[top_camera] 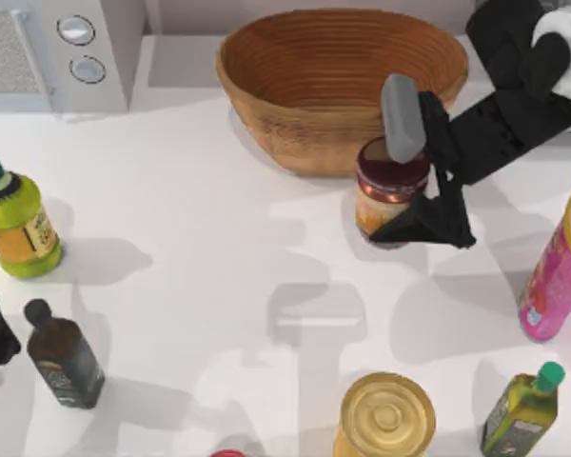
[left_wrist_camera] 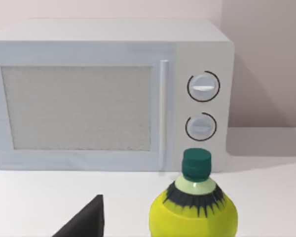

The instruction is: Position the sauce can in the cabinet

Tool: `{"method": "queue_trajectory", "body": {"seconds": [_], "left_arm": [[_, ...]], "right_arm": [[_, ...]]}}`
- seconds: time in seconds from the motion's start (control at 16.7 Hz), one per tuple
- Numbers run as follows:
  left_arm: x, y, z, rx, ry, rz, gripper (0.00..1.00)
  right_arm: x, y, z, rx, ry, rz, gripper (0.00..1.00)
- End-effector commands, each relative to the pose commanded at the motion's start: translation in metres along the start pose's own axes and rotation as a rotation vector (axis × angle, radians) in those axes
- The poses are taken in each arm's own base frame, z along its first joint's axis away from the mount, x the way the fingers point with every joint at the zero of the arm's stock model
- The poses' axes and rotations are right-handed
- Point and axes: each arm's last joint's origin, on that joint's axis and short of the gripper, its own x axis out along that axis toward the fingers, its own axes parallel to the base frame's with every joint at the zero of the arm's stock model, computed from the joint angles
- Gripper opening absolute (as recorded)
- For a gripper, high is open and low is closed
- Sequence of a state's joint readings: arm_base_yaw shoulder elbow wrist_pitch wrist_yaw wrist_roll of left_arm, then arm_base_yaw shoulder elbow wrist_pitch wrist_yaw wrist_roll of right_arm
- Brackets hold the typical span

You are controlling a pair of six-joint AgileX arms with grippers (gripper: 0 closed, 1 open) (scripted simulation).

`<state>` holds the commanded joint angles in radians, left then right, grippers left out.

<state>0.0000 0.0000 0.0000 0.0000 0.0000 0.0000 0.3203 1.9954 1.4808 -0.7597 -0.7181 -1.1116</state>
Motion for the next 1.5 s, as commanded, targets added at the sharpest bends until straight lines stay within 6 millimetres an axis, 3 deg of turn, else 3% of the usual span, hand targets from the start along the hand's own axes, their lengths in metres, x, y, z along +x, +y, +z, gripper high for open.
{"method": "queue_trajectory", "body": {"seconds": [0.3,0.66,0.84,1.08,1.32,1.5], "left_arm": [[0.0,0.0,0.0,0.0,0.0,0.0,1.0],[0.0,0.0,0.0,0.0,0.0,0.0,1.0],[0.0,0.0,0.0,0.0,0.0,0.0,1.0],[0.0,0.0,0.0,0.0,0.0,0.0,1.0],[0.0,0.0,0.0,0.0,0.0,0.0,1.0],[0.0,0.0,0.0,0.0,0.0,0.0,1.0]], "right_arm": [[-0.044,0.008,0.038,-0.01,-0.005,-0.018,0.0],[-0.045,0.011,0.04,-0.008,-0.005,-0.018,0.0],[-0.06,0.027,0.044,0.005,-0.009,-0.061,0.0],[-0.102,0.071,0.045,0.065,-0.022,-0.248,0.0],[-0.142,0.141,0.03,0.143,-0.076,-0.521,0.0],[-0.159,0.185,0.013,0.184,-0.14,-0.722,0.0]]}}
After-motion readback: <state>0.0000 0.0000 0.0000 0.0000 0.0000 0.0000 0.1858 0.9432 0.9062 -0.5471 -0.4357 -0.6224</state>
